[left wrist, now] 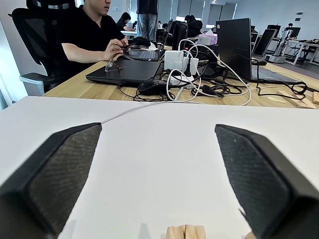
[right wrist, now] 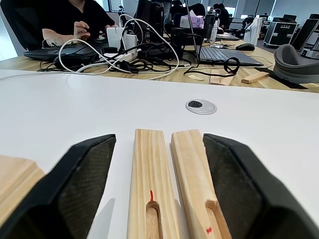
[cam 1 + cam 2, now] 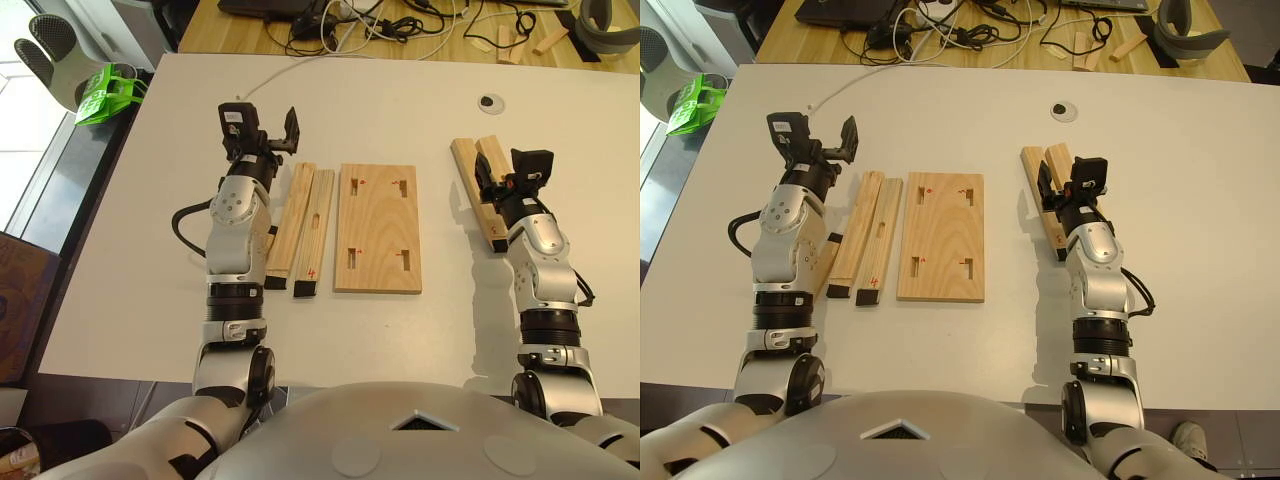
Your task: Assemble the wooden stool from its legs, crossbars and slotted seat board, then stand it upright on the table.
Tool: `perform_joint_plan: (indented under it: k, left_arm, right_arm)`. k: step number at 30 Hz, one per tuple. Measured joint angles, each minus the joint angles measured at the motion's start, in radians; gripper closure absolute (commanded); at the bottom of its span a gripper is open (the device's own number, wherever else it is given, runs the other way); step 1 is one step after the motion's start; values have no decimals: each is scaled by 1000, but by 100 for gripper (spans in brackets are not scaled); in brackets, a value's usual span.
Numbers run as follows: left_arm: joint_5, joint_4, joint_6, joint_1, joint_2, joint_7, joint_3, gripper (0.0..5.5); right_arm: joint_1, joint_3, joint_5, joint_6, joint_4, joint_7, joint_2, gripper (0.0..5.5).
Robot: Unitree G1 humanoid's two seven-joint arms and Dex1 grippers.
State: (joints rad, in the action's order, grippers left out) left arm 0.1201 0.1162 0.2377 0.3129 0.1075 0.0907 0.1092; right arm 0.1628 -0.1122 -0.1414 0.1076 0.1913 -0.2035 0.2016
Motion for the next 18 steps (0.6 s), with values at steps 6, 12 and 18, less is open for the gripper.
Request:
perform_joint_plan:
  k: [6,12,18]
  left_arm:
    - [1,-7,0,0,-6,-3,-1,128]
    - [2,-11,0,1,-7,-7,-1,128]
    - [8,-25,6,13,-10,-9,-2,128]
  right_arm:
    - [0,0,0,0,0,0,2,224]
    - [0,0,1,0,0,-1,2,224]
    - [0,0,1,0,0,0,2,224]
